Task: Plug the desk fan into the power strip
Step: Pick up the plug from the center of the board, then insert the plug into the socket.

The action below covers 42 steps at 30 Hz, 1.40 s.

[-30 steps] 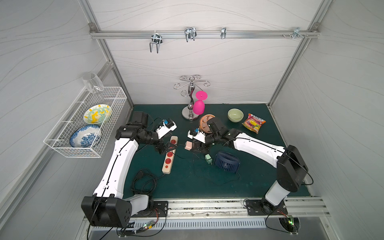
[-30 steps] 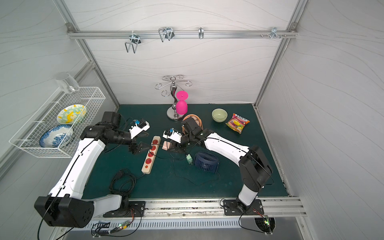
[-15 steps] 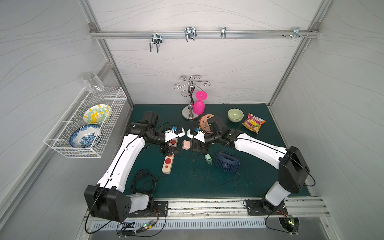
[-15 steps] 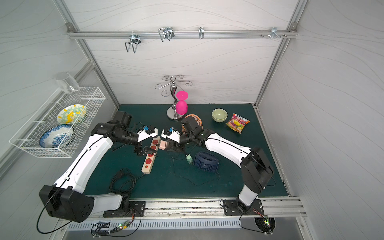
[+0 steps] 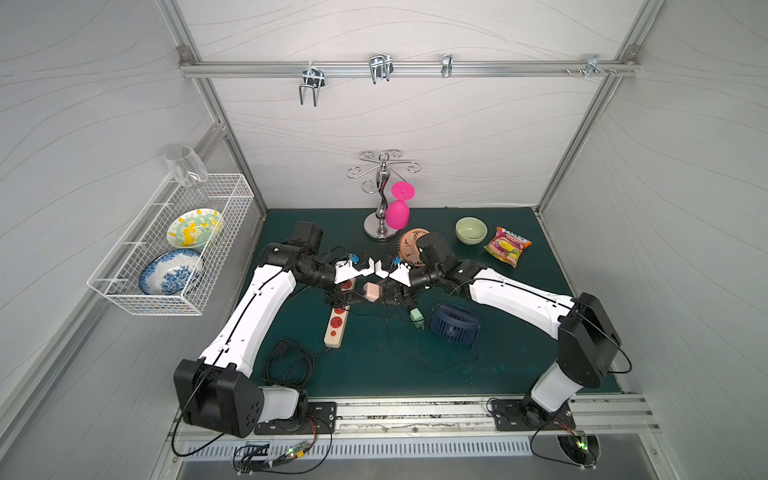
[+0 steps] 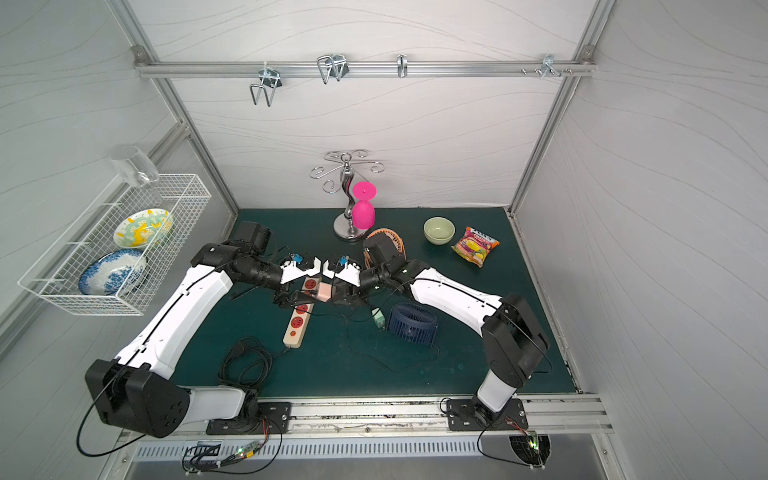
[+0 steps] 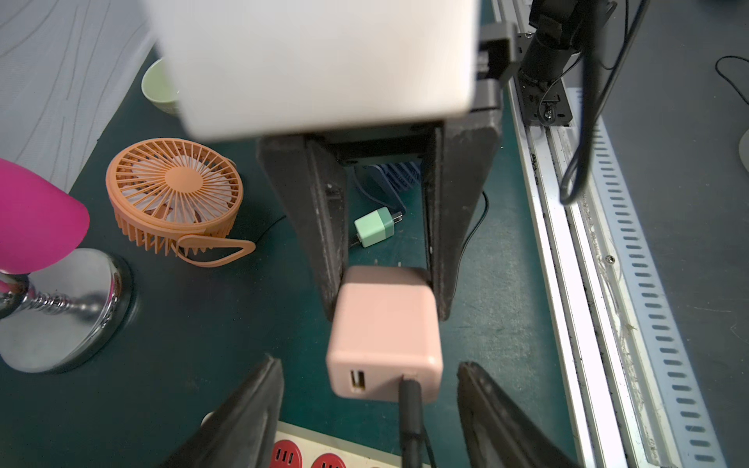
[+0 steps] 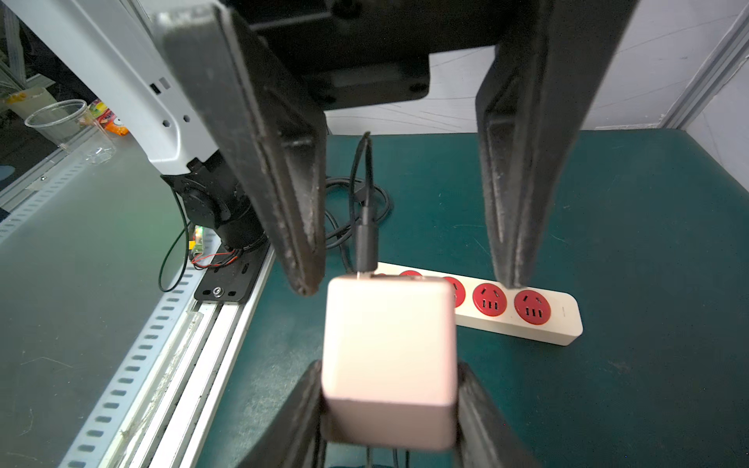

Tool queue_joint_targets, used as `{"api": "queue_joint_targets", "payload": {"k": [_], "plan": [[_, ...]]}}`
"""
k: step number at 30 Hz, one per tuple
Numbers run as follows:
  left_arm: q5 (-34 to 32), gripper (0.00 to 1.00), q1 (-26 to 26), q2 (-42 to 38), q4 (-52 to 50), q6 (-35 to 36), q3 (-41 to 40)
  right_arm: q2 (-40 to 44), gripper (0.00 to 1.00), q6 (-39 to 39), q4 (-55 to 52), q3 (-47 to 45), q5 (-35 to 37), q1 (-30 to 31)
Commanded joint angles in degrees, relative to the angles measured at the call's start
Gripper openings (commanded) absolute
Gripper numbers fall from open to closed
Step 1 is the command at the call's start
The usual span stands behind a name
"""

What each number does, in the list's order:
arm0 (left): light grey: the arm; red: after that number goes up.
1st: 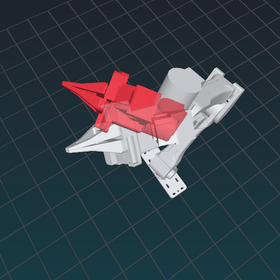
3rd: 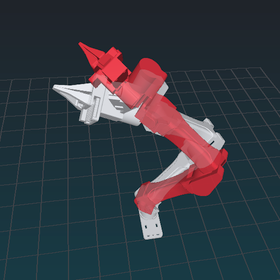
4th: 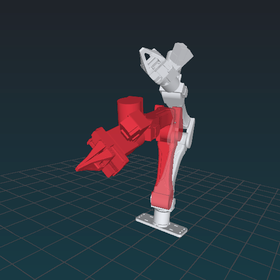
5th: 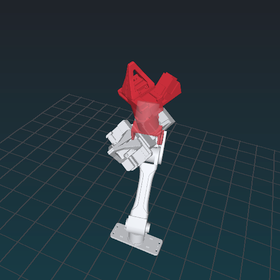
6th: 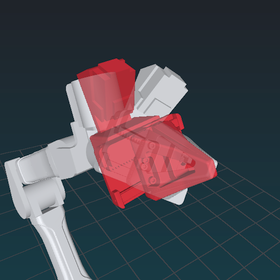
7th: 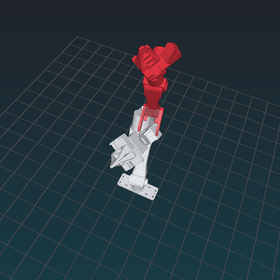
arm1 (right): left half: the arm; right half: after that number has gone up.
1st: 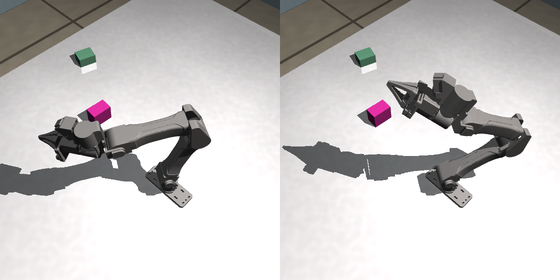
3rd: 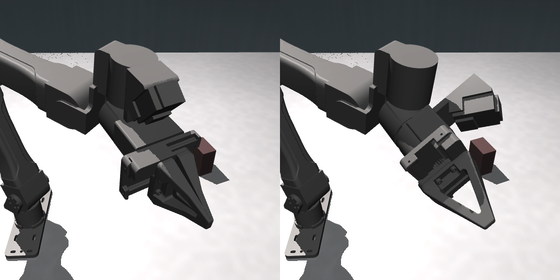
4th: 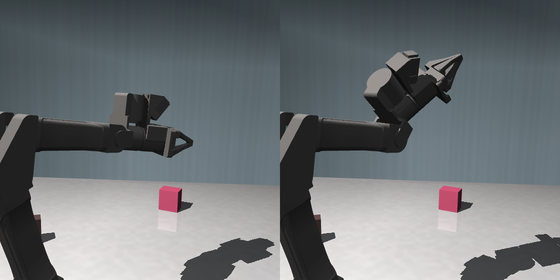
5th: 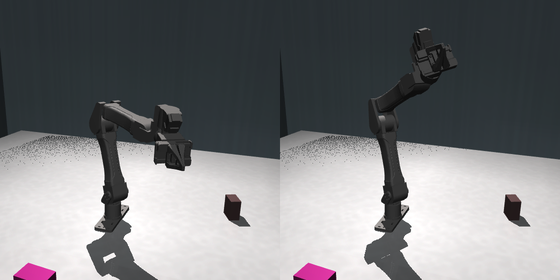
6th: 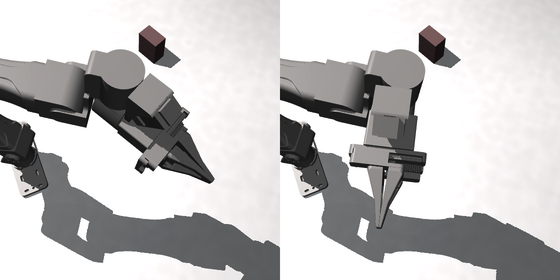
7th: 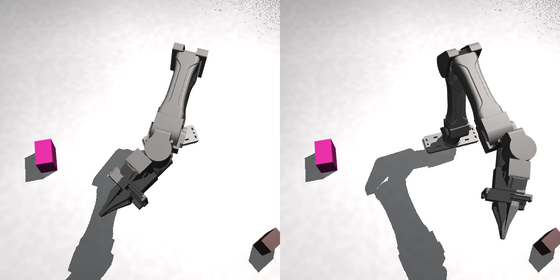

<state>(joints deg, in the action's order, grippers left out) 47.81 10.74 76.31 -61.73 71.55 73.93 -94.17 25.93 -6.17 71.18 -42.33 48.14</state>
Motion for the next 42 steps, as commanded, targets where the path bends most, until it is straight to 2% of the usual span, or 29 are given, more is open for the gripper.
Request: {"api": "queue_joint_targets", "payload": {"k": [1, 4, 8, 15, 19, 23, 24, 28, 29, 36, 42], "plan": [[3.12, 0.71, 0.58, -0.15, 0.77, 1.66, 0.77, 1.56, 0.00, -1.91, 3.27, -0.02, -2.29, 0.11], [3.16, 0.67, 0.81, 0.00, 0.67, 2.70, 0.60, 1.99, 0.00, -3.92, 7.16, -1.80, -3.35, -0.17], [2.96, 0.64, 0.95, 0.15, 0.59, 2.31, 1.10, 1.71, 0.00, -4.59, 7.18, -1.11, -3.45, -0.59], [2.72, 0.47, 1.25, 0.06, 1.43, 2.36, 0.67, 1.54, 0.00, -5.95, 8.66, -1.43, -3.68, -0.77], [3.06, 0.29, 1.27, -0.04, 1.84, 2.31, 0.53, 1.78, 0.00, -6.73, 10.54, -2.60, -3.62, -0.78], [2.82, 0.06, 1.22, -0.12, 2.38, 0.26, 1.53, 1.91, 0.02, -6.72, 9.17, -1.90, -2.22, -0.85], [2.30, 0.02, 1.26, -0.05, 2.38, 0.40, 1.61, 2.36, 0.14, -7.54, 10.03, -2.75, -1.36, -0.85], [-2.12, 0.00, 1.21, 0.85, 1.90, 1.94, 2.79, 5.58, 0.96, -6.54, 10.41, -6.27, 2.86, -1.20], [-3.49, 0.00, 1.21, 1.18, 1.82, 1.95, 3.29, 6.67, 0.99, -6.27, 8.90, -6.60, 3.72, -1.51], [-12.66, 0.00, 1.14, 5.16, -0.18, 7.50, 7.03, 17.99, 0.99, -6.57, 1.36, -13.35, 6.87, -5.03], [-16.92, 0.00, -0.22, 12.38, -3.21, 11.42, 12.86, 30.54, 0.99, -8.46, -7.86, -18.59, 13.10, -10.17]]}}
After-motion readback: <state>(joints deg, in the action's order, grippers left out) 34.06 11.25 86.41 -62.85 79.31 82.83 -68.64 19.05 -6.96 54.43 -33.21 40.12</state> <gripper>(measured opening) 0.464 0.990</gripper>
